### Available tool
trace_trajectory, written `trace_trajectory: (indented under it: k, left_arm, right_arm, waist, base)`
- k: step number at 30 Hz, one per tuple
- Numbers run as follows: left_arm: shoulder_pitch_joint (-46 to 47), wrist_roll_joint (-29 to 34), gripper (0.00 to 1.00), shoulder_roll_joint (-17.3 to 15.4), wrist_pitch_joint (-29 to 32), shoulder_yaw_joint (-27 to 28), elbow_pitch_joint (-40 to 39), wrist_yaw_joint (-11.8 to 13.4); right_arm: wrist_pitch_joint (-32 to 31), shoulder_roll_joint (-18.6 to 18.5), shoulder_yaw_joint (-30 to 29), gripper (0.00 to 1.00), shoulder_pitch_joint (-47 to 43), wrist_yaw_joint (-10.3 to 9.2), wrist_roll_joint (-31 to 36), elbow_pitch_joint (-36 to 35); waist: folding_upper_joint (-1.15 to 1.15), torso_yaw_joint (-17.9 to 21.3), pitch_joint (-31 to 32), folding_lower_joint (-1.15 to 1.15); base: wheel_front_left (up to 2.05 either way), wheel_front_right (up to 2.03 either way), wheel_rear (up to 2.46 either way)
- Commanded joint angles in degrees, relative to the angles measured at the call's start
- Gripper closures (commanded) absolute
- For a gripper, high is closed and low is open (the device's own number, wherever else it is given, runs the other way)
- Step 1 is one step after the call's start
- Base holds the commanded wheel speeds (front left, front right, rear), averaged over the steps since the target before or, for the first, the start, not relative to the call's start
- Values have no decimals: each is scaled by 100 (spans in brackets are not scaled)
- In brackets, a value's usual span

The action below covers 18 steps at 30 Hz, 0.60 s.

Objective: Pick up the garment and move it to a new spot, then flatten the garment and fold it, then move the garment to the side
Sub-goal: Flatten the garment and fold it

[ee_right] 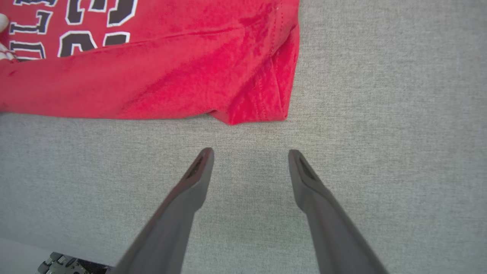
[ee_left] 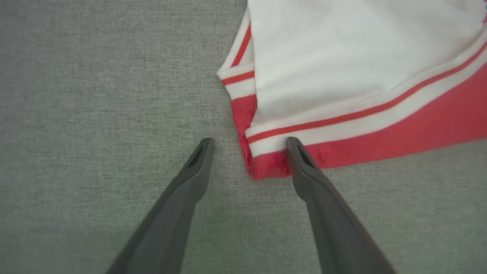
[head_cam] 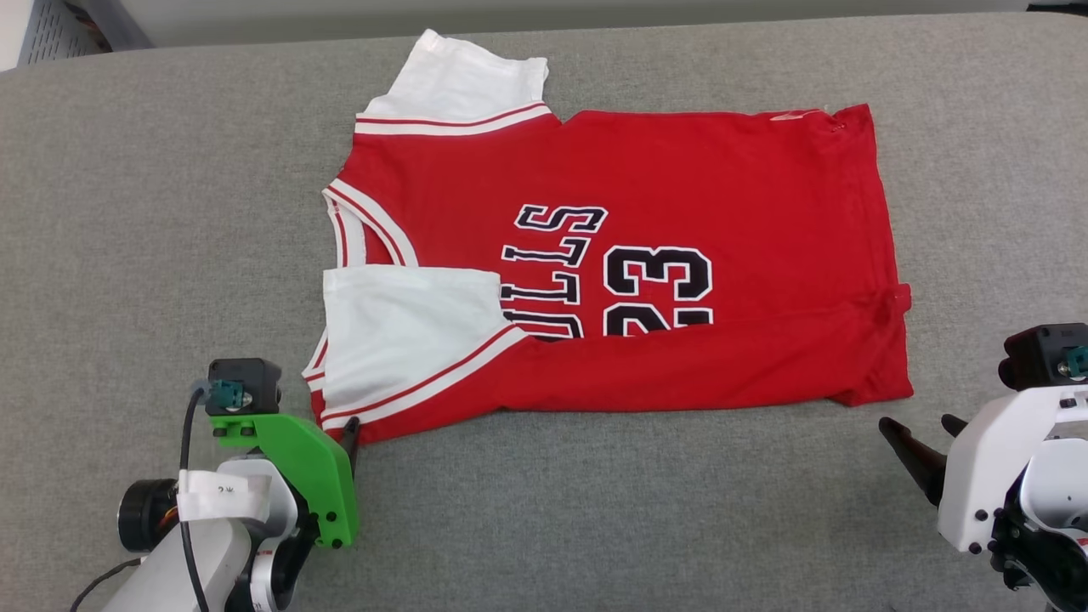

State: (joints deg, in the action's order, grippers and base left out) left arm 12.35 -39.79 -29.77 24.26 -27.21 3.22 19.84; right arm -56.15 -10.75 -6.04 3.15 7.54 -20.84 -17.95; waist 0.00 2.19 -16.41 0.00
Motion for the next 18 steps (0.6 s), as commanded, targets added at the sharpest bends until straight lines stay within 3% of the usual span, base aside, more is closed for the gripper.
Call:
trace_trajectory:
  k: [1,2,3,4,7,18]
  left_arm:
    - [33,-23,0,24,87,-58,152,-66]
    - [27,-47,2,36,167,-98,186,-76]
    - [21,-43,65,16,273,-168,227,-102]
    - [14,-66,100,11,343,-207,265,-137]
    - [5,-173,100,34,482,-287,374,-274]
    - [146,-150,100,125,-130,-78,3,-350]
  right_arm:
    - [36,27,19,0,-29,-5,6,-29]
    - [42,30,24,0,-26,-5,2,-26]
    - [48,31,29,0,-22,-5,0,-23]
    - [51,30,32,0,-17,-5,-2,-21]
    - [62,19,32,0,8,-5,6,10]
    - [93,-127,-9,0,295,-5,329,372]
  waist:
    - [0,15,-46,0]
    - [0,16,-56,0]
    - [0,19,-68,0]
    - [0,21,-79,0]
    - [0,20,-83,0]
    - [0,-147,119,0]
  base:
    - [0,0,0]
    - [0,0,0]
    - [0,0,0]
    - [0,0,0]
    - [0,0,0]
    - [0,0,0]
